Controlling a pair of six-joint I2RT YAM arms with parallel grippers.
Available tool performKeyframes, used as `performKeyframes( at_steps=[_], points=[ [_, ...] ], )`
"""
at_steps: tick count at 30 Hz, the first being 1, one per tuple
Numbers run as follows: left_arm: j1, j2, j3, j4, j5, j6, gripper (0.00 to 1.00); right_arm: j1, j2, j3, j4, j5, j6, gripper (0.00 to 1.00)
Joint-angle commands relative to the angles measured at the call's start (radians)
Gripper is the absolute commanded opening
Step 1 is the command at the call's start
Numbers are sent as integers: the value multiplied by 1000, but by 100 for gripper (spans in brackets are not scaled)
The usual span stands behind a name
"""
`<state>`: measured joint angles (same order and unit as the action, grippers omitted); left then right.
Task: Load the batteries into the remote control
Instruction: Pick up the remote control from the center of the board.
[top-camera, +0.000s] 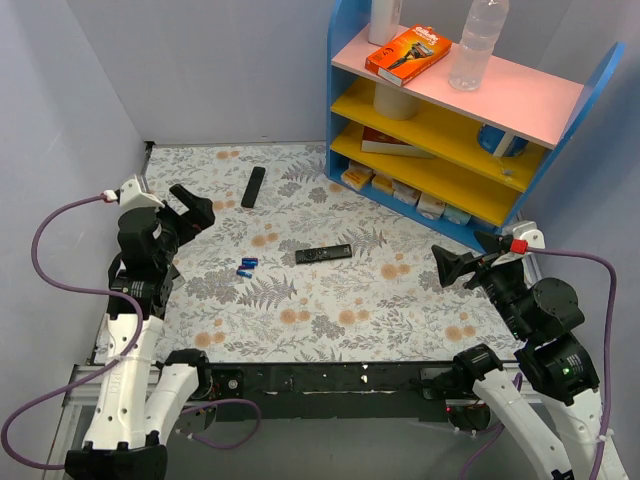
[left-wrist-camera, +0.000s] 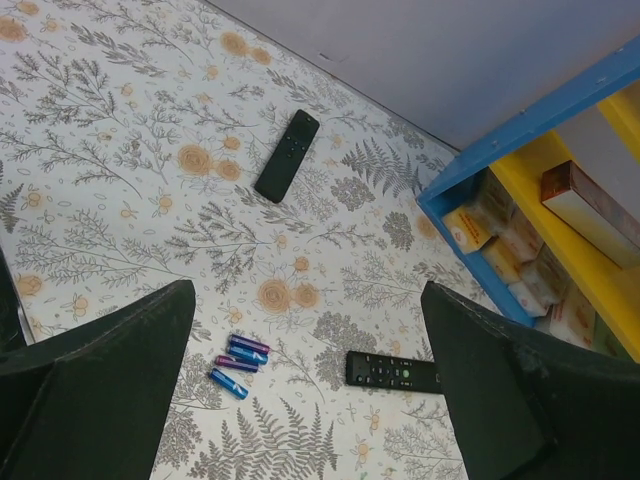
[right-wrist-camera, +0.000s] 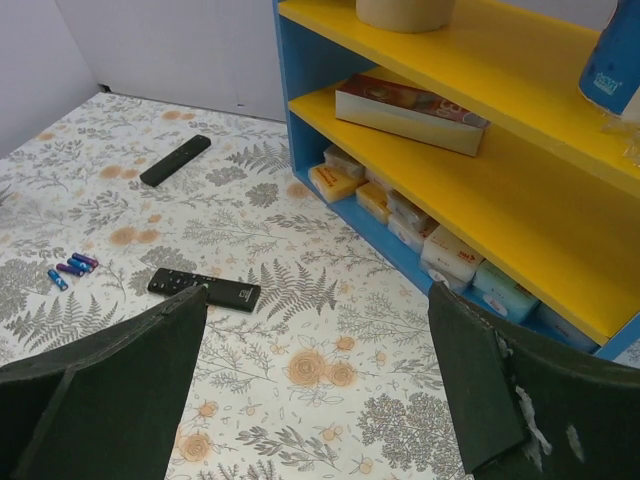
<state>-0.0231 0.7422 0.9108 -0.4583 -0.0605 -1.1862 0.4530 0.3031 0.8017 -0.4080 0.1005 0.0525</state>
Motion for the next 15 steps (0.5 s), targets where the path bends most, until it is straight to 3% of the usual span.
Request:
performKeyframes(
  at_steps=[1,7,15],
  points=[
    [-5,20,-12,69,-4,17,98,4,8,13,69,11,-2,98],
    [-6,108,-3,115,16,19,98,4,11,8,90,-25,-6,98],
    [-6,469,120,124,42,56,98,4,30,-18,107,-93,26,98]
  ],
)
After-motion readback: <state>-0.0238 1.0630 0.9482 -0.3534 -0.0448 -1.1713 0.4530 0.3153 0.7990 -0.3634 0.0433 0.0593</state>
